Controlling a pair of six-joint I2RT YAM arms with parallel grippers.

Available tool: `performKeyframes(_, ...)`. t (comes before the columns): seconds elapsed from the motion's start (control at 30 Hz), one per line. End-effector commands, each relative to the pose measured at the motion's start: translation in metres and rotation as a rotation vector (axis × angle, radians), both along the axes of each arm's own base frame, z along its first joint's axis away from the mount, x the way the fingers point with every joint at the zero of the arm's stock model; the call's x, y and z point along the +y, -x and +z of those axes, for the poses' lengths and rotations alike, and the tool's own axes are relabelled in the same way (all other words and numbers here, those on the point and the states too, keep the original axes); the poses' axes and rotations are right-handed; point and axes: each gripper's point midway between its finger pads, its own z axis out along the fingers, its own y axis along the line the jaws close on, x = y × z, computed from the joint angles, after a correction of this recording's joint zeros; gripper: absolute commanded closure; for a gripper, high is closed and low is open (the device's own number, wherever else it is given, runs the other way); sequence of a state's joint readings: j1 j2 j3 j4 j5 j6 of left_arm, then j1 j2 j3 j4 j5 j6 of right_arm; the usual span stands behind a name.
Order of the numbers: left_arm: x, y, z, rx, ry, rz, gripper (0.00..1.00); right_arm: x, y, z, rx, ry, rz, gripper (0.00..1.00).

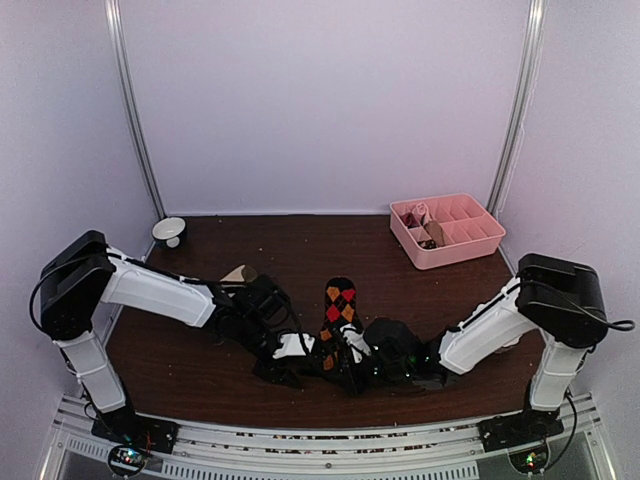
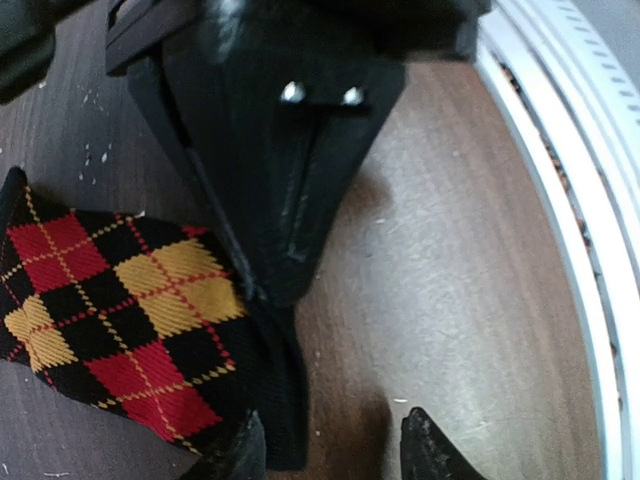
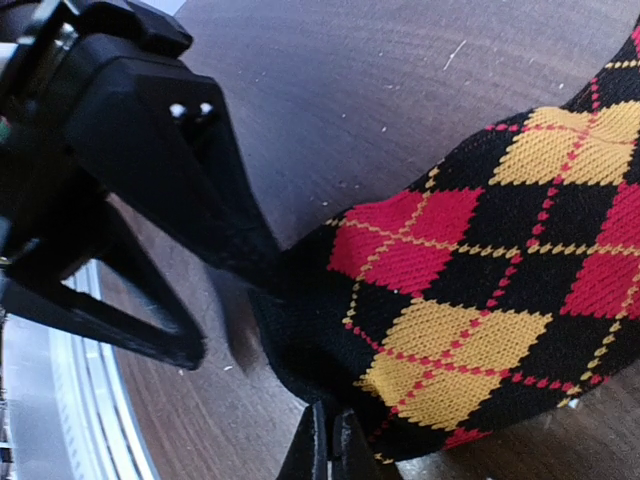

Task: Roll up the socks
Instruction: Roll the sock at the center of the board.

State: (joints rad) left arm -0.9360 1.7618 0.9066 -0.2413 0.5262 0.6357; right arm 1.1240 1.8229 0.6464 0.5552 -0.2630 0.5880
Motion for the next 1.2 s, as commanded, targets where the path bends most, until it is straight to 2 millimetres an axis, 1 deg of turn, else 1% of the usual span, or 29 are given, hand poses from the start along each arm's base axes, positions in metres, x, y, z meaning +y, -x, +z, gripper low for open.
performKeyframes(0.0, -0.015, -0.017, 0.002, -0.075, 0.022, 0.005, 0.54, -0.001, 0.012, -0.016, 0.157, -0.008, 0.026, 1.00)
performKeyframes(0.13, -0.017, -0.019, 0.003, -0.095, 0.029, 0.003, 0.54, -0.002, 0.016, -0.019, 0.201, -0.019, 0.046, 1.00)
performKeyframes(0.27, -0.016, -0.021, 0.007, -0.133, 0.033, 0.005, 0.49, -0.006, 0.017, -0.020, 0.215, -0.013, 0.055, 1.00)
performKeyframes(0.3, -0.015, -0.020, 0.012, -0.142, 0.045, 0.002, 0.48, -0.006, 0.016, -0.019, 0.215, -0.012, 0.053, 1.00)
performKeyframes(0.37, -0.014, -0.015, 0.014, -0.143, 0.051, -0.017, 0.48, -0.007, 0.016, -0.017, 0.216, -0.015, 0.052, 1.00)
performKeyframes(0.5, -0.011, -0.009, 0.005, -0.141, 0.017, -0.050, 0.53, -0.005, 0.012, -0.012, 0.226, -0.030, 0.054, 1.00)
performKeyframes(0.63, -0.009, -0.007, -0.003, -0.110, -0.018, -0.056, 0.61, -0.004, 0.010, -0.012, 0.251, -0.041, 0.045, 1.00)
performKeyframes(0.83, -0.004, -0.005, -0.014, -0.089, -0.055, -0.049, 0.66, -0.005, 0.008, -0.009, 0.280, -0.078, 0.037, 1.00)
performKeyframes(0.93, -0.004, -0.005, -0.017, -0.084, -0.062, -0.046, 0.65, -0.003, 0.008, -0.006, 0.286, -0.090, 0.040, 1.00)
performKeyframes(1.07, -0.009, -0.012, -0.015, -0.097, -0.059, -0.018, 0.63, -0.002, 0.009, -0.005, 0.295, -0.094, 0.043, 1.00)
performKeyframes(1.13, -0.011, -0.012, -0.013, -0.090, -0.056, -0.018, 0.67, -0.002, 0.009, -0.004, 0.295, -0.094, 0.044, 1.00)
performKeyframes(1.17, -0.012, -0.012, -0.013, -0.085, -0.056, -0.015, 0.72, -0.003, 0.009, -0.004, 0.295, -0.093, 0.045, 1.00)
